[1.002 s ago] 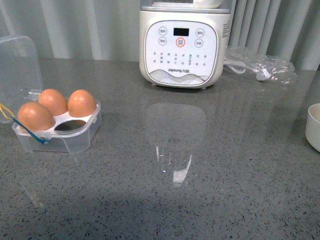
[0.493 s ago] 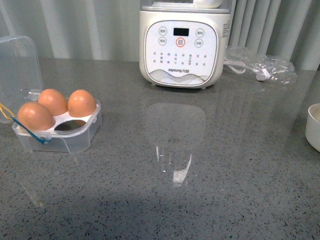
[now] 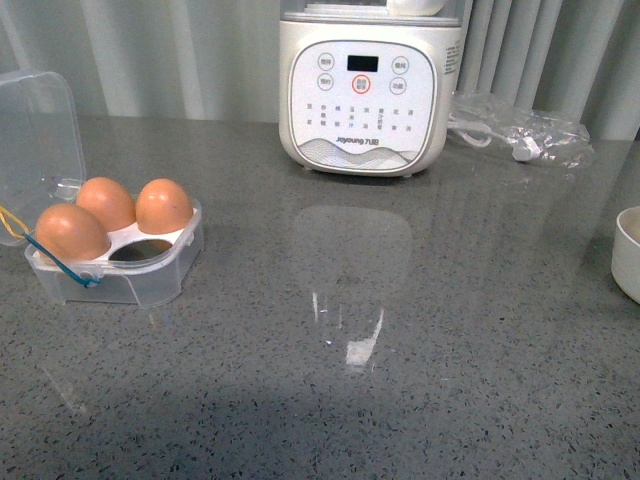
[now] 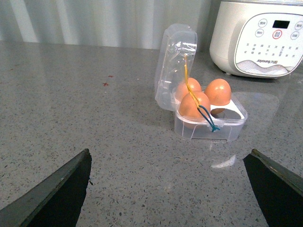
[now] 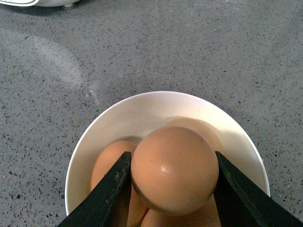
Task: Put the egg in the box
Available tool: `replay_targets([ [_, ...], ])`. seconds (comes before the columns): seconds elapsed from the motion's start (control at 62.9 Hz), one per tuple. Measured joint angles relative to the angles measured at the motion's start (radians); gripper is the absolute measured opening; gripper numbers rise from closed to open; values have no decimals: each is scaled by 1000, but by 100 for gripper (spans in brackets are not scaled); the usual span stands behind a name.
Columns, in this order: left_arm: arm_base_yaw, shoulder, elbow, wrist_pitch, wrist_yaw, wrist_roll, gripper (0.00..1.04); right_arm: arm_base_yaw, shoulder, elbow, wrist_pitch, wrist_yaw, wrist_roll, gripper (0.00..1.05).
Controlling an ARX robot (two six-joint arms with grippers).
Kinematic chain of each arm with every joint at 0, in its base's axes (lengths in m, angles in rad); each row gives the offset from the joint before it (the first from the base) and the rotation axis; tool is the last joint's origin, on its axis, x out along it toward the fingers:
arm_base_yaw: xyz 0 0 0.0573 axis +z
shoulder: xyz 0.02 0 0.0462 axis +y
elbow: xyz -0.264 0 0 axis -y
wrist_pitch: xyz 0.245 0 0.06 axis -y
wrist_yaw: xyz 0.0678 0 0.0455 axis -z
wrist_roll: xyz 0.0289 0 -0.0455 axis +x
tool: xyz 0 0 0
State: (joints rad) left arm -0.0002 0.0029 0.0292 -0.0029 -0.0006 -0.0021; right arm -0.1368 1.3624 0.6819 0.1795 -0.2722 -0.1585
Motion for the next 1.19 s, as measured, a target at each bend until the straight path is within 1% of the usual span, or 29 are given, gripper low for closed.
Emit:
replay_targets([
  [0.254,0,0,0,0,0,0,98,18,-62,-3,-5,0,-4,42],
  [0.35,0,0,0,0,0,0,98,43,-95,1,-5,-2,-4,42],
  [0.445,0,0,0,0,0,0,98,86,-112,28,3,-23,-2,42],
  [0.525,0,0,0,0,0,0,98,142,-103,79,10,-43,9,42],
  [0.572,0,0,0,0,0,0,98,190,-72,129,18,-85,32,42],
  [0.668,0,0,0,0,0,0,98,259,-9,196,18,-113,47,41],
  [0.747,0,0,0,0,0,0,98,314,45,240,18,-127,48,41],
  [0.875,0,0,0,0,0,0,98,417,137,312,18,-183,46,41],
  [1.018,0,0,0,0,0,0,98,512,203,370,16,-238,30,41],
  [1.193,0,0,0,0,0,0,98,596,253,410,-2,-286,13,41],
])
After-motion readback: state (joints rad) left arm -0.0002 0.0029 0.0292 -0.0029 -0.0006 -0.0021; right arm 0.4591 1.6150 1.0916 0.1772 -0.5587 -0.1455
